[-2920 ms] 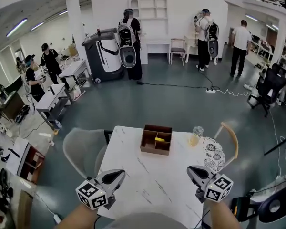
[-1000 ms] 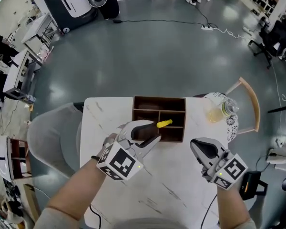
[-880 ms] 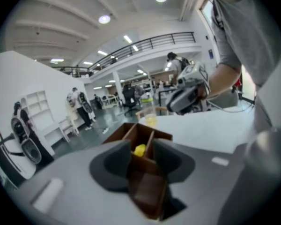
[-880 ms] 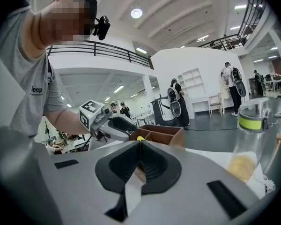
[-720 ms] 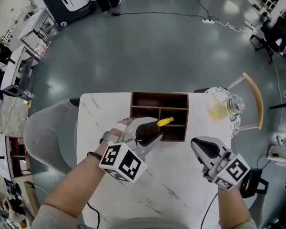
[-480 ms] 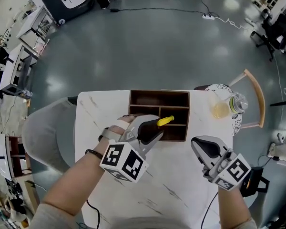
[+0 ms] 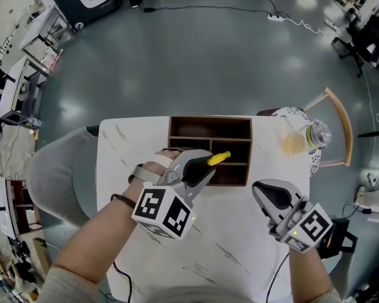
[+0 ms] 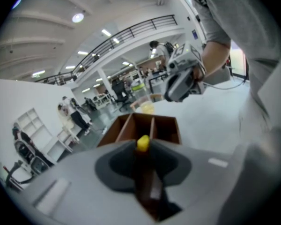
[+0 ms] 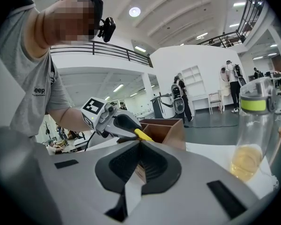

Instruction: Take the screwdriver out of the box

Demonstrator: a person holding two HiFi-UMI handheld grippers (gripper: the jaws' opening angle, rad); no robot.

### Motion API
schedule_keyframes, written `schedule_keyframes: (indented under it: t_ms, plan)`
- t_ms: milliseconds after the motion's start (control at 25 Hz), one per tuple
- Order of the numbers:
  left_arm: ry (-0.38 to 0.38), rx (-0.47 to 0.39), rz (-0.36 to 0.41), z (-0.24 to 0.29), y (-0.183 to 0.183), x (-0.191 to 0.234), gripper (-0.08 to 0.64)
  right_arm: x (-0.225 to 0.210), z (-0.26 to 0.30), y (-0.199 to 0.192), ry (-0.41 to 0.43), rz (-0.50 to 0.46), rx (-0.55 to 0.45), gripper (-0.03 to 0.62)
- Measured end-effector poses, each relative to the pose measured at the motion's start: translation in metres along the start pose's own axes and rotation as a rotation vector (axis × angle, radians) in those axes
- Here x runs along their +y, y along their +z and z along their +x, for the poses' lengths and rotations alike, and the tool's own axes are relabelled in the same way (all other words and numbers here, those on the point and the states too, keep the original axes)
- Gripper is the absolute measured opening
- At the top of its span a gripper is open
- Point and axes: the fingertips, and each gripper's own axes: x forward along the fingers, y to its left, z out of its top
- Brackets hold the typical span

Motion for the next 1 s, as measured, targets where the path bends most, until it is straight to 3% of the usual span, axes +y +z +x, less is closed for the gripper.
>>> schedule_keyframes:
  t_ms: [40,120,1000]
  plan:
    - [-0.001,-0.006,0.007,0.0,0.0,0.0,0.078,0.0,0.0,0.0,0.0,0.0,0.001,0.009]
    - [-0.004,-0.028,0.002,-0.004,0.004,0.002,0.072,0.001,0.0,0.001,-0.002,0.002,-0.001,0.009]
    - [0.056,-0.189,-0.123,-0.105,0.063,0.025,0.071,0.036,-0.016,0.051,-0.042,-0.033,-0.025,0.009]
